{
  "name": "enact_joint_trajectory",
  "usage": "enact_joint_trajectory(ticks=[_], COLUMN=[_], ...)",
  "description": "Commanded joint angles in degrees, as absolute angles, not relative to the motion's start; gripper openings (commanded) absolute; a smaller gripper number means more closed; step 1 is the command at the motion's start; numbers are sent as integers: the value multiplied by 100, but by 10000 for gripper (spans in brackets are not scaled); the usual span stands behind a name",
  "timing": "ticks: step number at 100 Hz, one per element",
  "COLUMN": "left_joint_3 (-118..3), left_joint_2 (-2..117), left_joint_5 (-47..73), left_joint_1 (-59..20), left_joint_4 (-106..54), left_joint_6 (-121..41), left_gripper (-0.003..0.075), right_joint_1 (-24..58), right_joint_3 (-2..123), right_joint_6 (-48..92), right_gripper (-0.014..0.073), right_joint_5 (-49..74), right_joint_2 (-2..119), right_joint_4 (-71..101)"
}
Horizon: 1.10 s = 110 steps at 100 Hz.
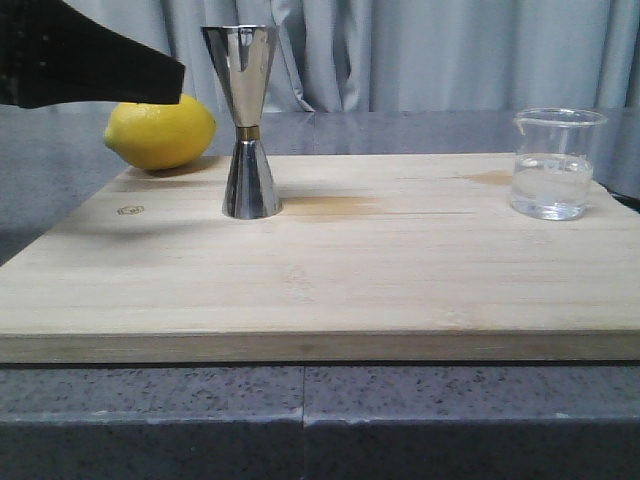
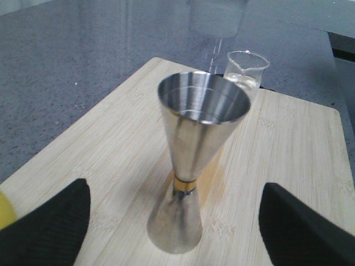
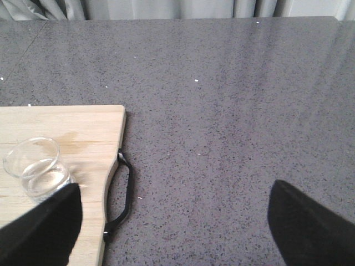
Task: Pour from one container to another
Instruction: 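Move the left gripper to the steel jigger and close around its waist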
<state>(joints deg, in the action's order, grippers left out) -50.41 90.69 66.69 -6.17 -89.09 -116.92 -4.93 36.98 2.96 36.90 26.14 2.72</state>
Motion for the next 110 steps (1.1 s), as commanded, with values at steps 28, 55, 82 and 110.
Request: enact_joint_trajectory(ticks=[28,55,82,110], left_joint_3=[-5191,-5191,-5191,-5191], left_joint_2=[9379,9641,9852,9852], left_joint_5=[7199,7220,7196,7071], left_joint_1=[-1203,-1503,-1637,-1637], left_joint_4=[-10136,-10428,-10516,-10528], left_joint_6=[-12221,-12721,-12813,-12844], left_gripper=[579,579,579,569], right_joint_1=[-535,-535,-535,-535], right_joint_3=[3901,3901,3901,3901], right_joint_6=[345,345,345,345], right_gripper=[628,628,628,628], right_joint_5=[3319,3328,3328,3328], right_joint_2=[2696,2696,2696,2696], right_joint_4=[256,256,256,256])
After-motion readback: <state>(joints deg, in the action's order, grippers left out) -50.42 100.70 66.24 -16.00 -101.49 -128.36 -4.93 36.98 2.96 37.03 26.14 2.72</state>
